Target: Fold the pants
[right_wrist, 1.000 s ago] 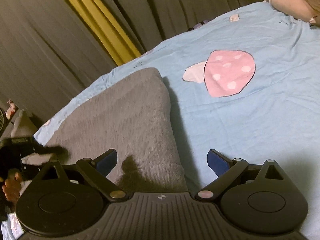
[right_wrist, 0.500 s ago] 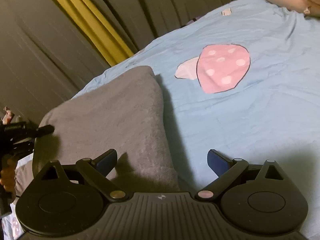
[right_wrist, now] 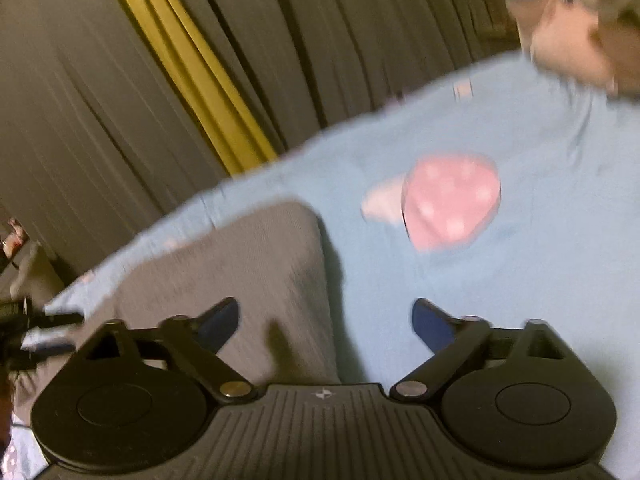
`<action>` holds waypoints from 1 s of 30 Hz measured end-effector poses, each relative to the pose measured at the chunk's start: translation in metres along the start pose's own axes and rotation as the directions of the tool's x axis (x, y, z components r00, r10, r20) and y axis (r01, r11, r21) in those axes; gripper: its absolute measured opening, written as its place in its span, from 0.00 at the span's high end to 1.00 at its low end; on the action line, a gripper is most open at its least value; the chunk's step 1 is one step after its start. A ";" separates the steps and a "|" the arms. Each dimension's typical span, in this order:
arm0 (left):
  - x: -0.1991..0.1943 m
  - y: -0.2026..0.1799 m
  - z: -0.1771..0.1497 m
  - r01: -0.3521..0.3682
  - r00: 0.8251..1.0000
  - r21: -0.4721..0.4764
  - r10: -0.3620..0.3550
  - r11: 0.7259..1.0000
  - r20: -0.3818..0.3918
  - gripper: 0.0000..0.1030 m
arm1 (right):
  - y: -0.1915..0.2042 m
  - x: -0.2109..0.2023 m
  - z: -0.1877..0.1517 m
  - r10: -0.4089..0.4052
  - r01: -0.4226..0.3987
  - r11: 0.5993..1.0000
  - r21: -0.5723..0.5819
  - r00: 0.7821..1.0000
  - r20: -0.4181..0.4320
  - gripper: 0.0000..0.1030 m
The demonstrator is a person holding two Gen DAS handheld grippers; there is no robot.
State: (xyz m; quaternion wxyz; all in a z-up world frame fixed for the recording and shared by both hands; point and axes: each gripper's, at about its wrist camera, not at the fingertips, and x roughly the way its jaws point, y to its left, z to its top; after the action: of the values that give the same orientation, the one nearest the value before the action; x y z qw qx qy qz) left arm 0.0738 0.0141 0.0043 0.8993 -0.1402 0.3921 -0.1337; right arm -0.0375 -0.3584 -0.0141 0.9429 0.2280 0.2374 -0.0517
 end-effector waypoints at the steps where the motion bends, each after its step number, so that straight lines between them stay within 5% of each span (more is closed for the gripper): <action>1: -0.005 -0.001 -0.006 0.021 1.000 -0.012 -0.021 1.000 0.016 0.22 | 0.003 -0.005 0.000 0.015 -0.015 1.000 0.003 1.000 0.008 0.48; 2: -0.009 -0.001 -0.014 0.042 0.999 -0.021 -0.041 0.999 0.019 0.22 | 0.006 -0.008 0.001 0.034 -0.035 0.999 0.012 0.999 0.007 0.61; 6: 0.005 -0.007 -0.037 0.023 0.999 0.014 -0.023 1.000 -0.027 0.23 | 0.020 -0.004 -0.005 0.144 -0.142 0.989 0.028 0.987 -0.076 0.65; 9: 0.025 -0.003 -0.048 -0.085 0.992 0.071 0.091 0.994 -0.089 0.24 | 0.028 0.020 -0.019 0.009 -0.023 0.998 -0.055 0.969 -0.245 0.71; 11: 0.037 0.003 -0.056 -0.156 0.979 0.106 0.169 0.982 -0.117 0.27 | 0.026 0.022 -0.018 -0.052 0.035 0.996 -0.078 0.970 -0.236 0.92; 15: 0.033 -0.002 -0.057 -0.178 0.977 0.136 0.191 0.975 -0.093 0.27 | 0.012 0.003 -0.008 -0.069 0.076 0.997 0.030 0.982 -0.174 0.90; 19: 0.027 0.006 -0.057 -0.162 0.982 0.050 0.166 0.985 -0.087 0.26 | 0.018 -0.012 -0.017 0.081 -0.072 0.996 0.047 0.974 -0.213 0.86; 23: 0.021 0.014 -0.056 -0.151 0.985 -0.041 0.147 0.988 -0.088 0.26 | 0.039 0.002 -0.030 0.029 -0.050 0.996 -0.067 0.956 -0.292 0.86; 30: 0.019 0.022 -0.052 -0.148 0.987 -0.120 0.139 0.982 -0.083 0.26 | 0.029 0.010 -0.033 -0.017 0.006 0.999 -0.037 0.952 -0.305 0.92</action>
State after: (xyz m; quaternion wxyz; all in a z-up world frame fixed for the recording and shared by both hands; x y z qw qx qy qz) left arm 0.0507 0.0203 -0.0505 0.8807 -0.1629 0.4421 -0.0486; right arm -0.0369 -0.3173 -0.0327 0.8985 0.2149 0.3823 -0.0173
